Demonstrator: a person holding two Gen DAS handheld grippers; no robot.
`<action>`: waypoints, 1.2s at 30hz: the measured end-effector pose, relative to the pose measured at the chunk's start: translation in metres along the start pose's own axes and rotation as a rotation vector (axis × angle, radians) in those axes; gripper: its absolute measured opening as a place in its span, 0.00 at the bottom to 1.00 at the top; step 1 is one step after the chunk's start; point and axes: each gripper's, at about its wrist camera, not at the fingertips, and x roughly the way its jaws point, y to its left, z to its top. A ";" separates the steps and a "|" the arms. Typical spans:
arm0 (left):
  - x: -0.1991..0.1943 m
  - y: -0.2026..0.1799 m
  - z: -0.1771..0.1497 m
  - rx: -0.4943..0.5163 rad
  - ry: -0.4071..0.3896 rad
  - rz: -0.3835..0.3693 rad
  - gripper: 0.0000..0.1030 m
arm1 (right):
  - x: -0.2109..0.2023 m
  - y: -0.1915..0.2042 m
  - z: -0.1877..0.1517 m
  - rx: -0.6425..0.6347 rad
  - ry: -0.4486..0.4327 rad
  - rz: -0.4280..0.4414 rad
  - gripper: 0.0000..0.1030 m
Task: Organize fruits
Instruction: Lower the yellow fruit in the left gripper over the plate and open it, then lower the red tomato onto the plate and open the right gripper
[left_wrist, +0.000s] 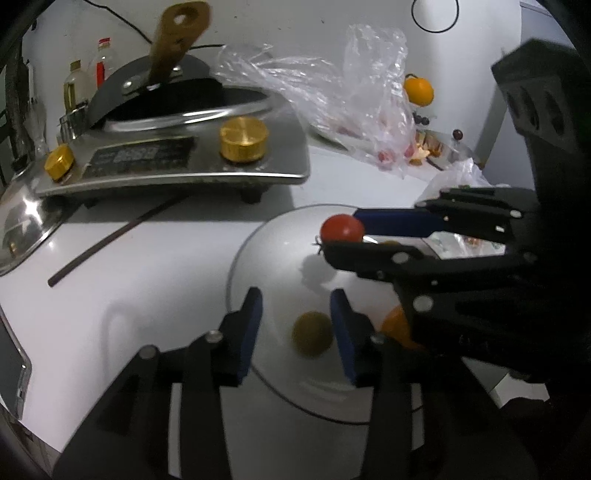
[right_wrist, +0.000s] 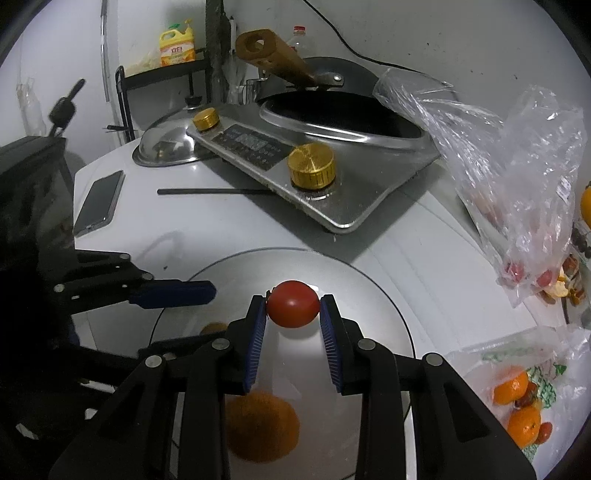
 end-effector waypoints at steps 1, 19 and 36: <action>-0.002 0.004 0.000 -0.004 -0.006 0.008 0.40 | 0.002 0.000 0.002 0.005 -0.002 0.004 0.31; -0.019 0.048 -0.005 -0.083 -0.058 0.062 0.53 | 0.041 0.015 0.011 0.004 0.079 0.029 0.31; -0.040 0.024 -0.002 -0.066 -0.106 0.072 0.54 | 0.008 0.010 0.004 0.031 0.043 -0.009 0.49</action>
